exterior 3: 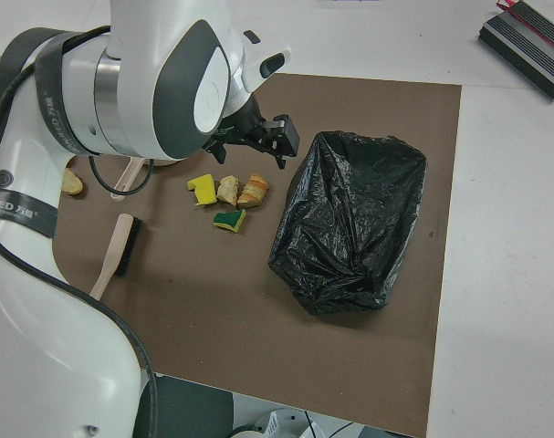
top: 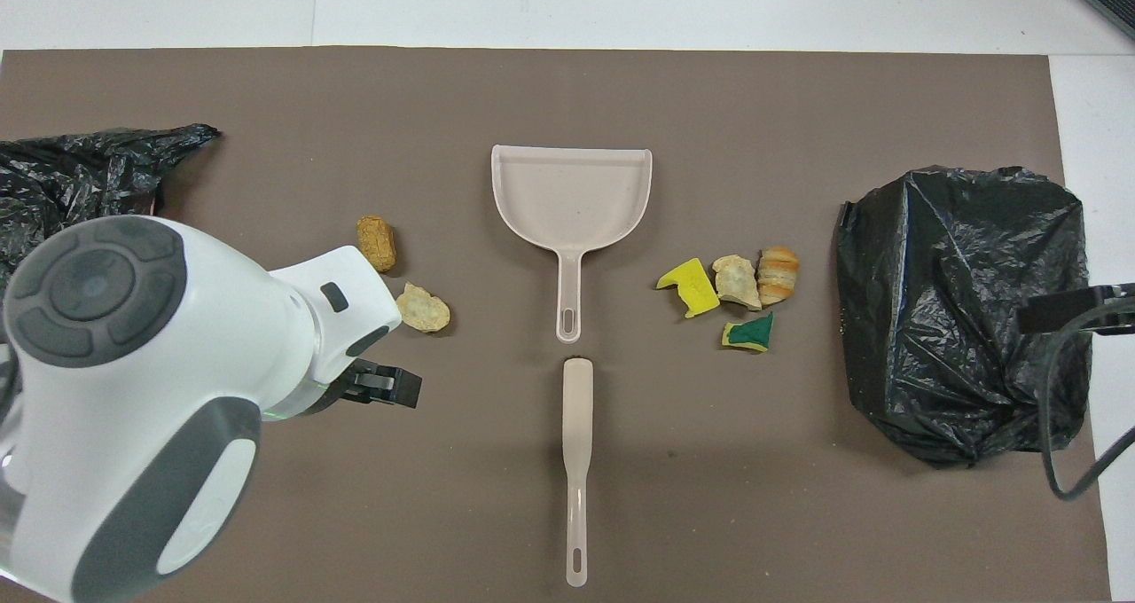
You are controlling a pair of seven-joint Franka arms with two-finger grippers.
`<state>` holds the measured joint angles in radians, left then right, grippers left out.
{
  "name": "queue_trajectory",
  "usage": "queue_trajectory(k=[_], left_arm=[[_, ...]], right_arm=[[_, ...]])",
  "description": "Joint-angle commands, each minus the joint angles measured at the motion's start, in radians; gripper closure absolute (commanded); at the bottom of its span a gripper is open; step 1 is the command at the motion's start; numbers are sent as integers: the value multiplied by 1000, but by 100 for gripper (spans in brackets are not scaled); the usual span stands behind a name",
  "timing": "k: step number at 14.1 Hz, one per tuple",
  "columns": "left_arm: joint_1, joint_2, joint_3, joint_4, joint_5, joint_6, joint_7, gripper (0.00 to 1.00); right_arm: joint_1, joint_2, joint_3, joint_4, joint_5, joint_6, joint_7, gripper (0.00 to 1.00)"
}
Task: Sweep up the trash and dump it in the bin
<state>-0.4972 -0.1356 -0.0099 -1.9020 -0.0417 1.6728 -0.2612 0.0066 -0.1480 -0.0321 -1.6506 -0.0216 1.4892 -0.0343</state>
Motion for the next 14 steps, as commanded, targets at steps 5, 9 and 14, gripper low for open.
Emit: queue_trajectory(k=[5, 9, 14], left_arm=[[-210, 13, 18, -124, -47, 220, -247, 0], [-360, 129, 18, -170, -52, 344, -413, 0], [-475, 130, 13, -313, -55, 510, -431, 0]], right_arm=[[-2, -16, 4, -15, 8, 28, -13, 0], [-11, -18, 3, -17, 8, 17, -21, 0], [-11, -19, 3, -17, 8, 10, -22, 0]])
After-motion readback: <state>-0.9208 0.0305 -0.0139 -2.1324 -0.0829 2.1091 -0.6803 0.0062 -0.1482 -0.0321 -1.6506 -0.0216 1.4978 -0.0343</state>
